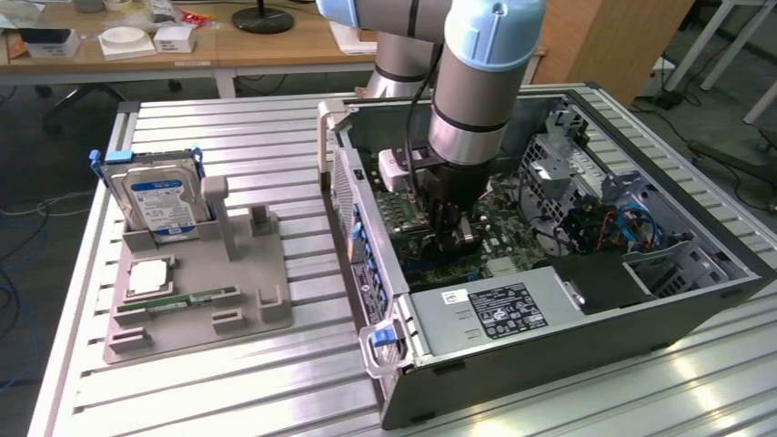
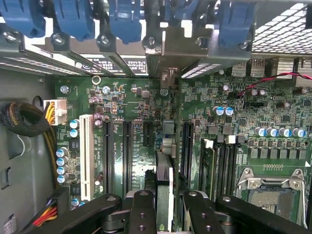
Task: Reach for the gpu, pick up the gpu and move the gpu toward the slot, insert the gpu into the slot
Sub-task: 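Insert the gpu into the slot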
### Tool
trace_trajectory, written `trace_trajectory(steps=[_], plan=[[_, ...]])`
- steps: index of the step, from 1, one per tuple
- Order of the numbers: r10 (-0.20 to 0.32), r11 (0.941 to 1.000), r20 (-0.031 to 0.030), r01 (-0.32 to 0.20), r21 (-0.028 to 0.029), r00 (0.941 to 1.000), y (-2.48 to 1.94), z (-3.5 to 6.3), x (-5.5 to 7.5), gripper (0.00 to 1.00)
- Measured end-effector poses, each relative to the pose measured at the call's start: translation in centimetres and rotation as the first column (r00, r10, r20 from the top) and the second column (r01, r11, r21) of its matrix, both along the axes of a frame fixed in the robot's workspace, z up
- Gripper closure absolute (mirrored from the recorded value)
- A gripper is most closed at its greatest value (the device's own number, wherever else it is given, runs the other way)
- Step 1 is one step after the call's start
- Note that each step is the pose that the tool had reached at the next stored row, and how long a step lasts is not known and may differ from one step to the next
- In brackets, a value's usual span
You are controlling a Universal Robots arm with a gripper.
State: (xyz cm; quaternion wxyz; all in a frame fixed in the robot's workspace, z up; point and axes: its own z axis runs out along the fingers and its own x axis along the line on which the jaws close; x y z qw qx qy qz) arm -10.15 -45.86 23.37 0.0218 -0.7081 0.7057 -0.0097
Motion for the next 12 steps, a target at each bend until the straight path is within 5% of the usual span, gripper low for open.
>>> trace_trajectory(steps=[12], plan=[[0.0,1.0,0.0,0.0,0.0003,1.0,0.0,-0.14,-0.01,0.74]])
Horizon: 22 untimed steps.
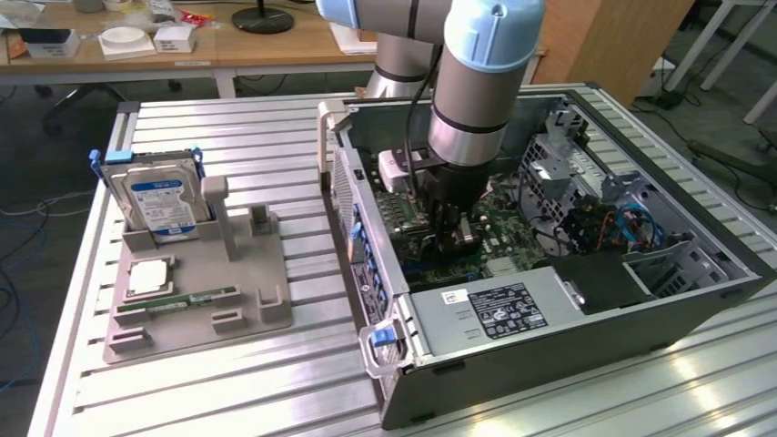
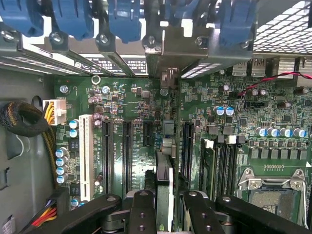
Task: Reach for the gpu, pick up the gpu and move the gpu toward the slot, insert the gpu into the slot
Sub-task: 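Insert the gpu into the slot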
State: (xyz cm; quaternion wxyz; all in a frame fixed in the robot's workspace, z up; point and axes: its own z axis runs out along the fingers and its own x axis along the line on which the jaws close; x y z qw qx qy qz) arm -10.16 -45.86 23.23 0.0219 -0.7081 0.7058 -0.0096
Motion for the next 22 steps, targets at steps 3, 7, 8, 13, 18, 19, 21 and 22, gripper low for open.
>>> trace_trajectory(steps=[3,7,8,13,18,19,21,22], plan=[[0.0,1.0,0.003,0.0,-0.0021,1.0,-0.02,-0.31,0.0,0.74],[0.0,1.0,0.0012,0.0,-0.0008,1.0,-0.01,-0.33,0.0,0.74],[0.0,1.0,0.003,0.0,-0.0018,1.0,-0.02,-0.33,0.0,0.74],[-0.001,1.0,0.0008,0.001,0.002,1.0,0.02,-0.4,-0.1,0.74],[0.0,1.0,0.0012,0.0,0.0011,1.0,0.0,0.26,0.0,0.67],[0.0,1.0,0.0013,0.0,0.0006,1.0,0.0,0.57,0.0,0.67],[0.0,1.0,0.0029,0.0,0.0008,1.0,0.0,1.17,0.0,0.67],[0.0,1.0,0.0036,0.0,0.0008,1.0,0.0,1.49,0.0,0.67]])
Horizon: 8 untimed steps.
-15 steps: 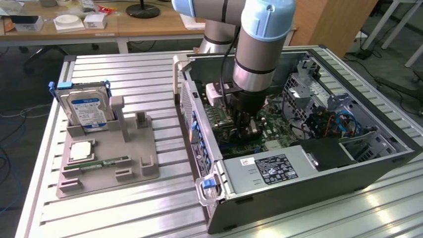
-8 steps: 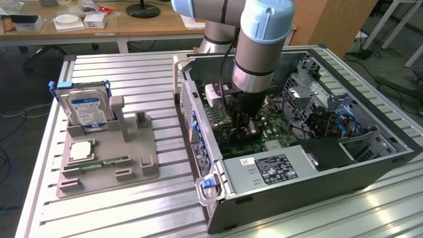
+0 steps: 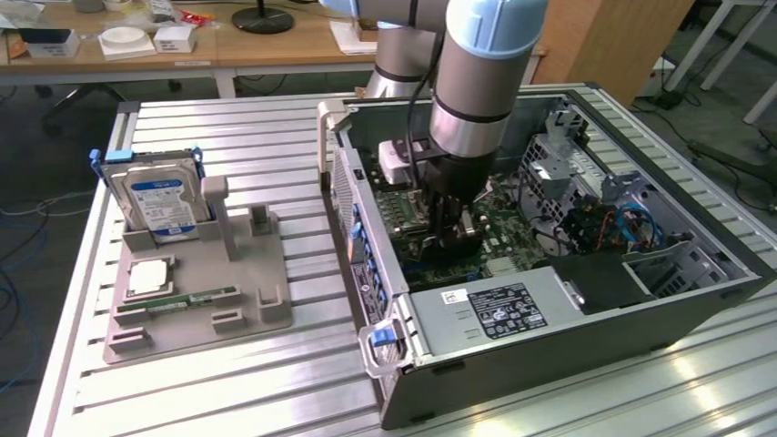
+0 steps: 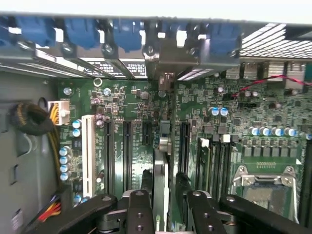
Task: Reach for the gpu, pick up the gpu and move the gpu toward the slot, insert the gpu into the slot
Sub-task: 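Insert the gpu into the slot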
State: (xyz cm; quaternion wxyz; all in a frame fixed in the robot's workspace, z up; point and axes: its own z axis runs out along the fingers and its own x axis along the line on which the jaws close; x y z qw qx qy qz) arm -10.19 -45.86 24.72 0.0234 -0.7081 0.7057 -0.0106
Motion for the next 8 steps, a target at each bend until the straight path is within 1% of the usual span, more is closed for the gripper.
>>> trace_trajectory(steps=[6,7,8], plan=[[0.0,1.0,0.003,0.0,0.0,1.0,0.0,2.15,0.0,0.67],[0.0,1.0,0.0035,0.0,-0.0001,1.0,0.0,2.35,0.0,0.67],[0.0,1.0,0.004,0.0,0.0002,1.0,0.0,2.35,0.0,0.67]])
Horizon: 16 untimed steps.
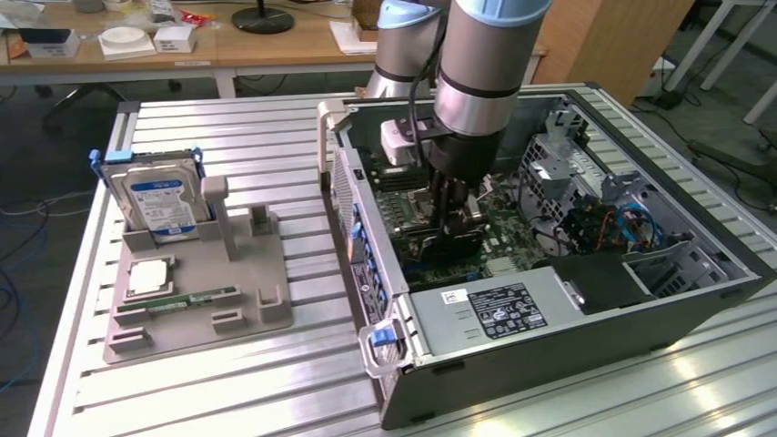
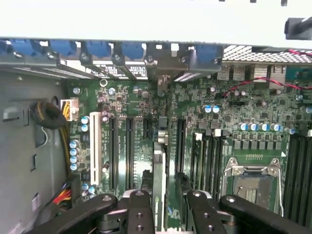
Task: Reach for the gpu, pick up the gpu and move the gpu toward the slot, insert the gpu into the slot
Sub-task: 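Insert the gpu into the slot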
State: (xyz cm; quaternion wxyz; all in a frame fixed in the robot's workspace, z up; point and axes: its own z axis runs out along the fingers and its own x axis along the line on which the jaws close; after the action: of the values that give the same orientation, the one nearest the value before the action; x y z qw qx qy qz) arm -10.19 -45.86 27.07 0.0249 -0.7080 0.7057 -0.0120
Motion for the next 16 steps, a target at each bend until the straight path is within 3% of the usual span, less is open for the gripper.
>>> trace_trajectory(steps=[4,6,7,9,16], plan=[[0.0,1.0,0.0001,0.0,-0.0002,1.0,0.0,0.01,-0.01,0.68],[0.0,1.0,0.0,0.0,-0.0002,1.0,0.0,0.01,-0.01,0.81],[0.0,1.0,0.0001,0.0,-0.0002,1.0,0.0,0.01,-0.01,0.81],[0.0,1.0,0.0001,0.0,-0.0002,1.0,0.0,0.01,0.0,0.9],[0.0,1.0,0.0001,0.0,-0.0002,1.0,0.0,0.01,-0.01,0.9]])
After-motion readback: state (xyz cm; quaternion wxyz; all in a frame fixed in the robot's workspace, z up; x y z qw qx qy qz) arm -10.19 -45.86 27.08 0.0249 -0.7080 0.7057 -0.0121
